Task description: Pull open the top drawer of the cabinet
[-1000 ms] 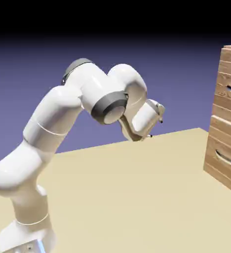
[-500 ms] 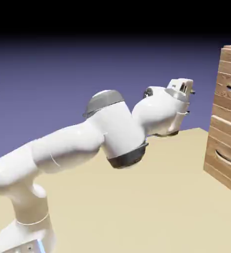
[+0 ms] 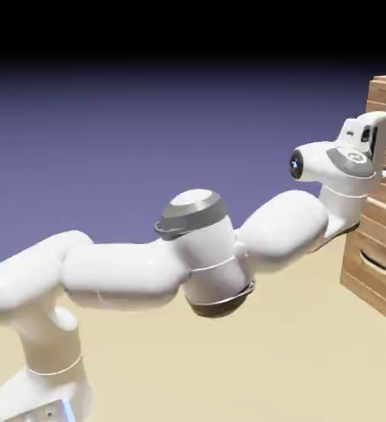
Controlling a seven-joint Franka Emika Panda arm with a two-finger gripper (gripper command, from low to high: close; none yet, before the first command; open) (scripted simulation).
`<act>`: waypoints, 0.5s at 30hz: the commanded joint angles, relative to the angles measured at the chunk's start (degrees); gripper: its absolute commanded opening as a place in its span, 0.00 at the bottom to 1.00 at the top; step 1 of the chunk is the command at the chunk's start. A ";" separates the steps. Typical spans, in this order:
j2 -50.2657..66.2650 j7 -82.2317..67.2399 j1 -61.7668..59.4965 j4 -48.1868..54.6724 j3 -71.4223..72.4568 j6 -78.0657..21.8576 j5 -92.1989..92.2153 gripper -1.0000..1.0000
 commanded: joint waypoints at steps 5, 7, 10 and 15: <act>-0.30 1.13 -2.16 -3.48 0.50 -1.31 -0.70 0.00; -0.67 2.37 -4.77 -7.63 1.13 -2.85 -1.36 0.00; -1.21 4.07 -8.75 -13.86 2.14 -5.11 -2.14 0.00; -2.04 6.52 -15.59 -24.24 4.11 -8.76 -2.92 0.00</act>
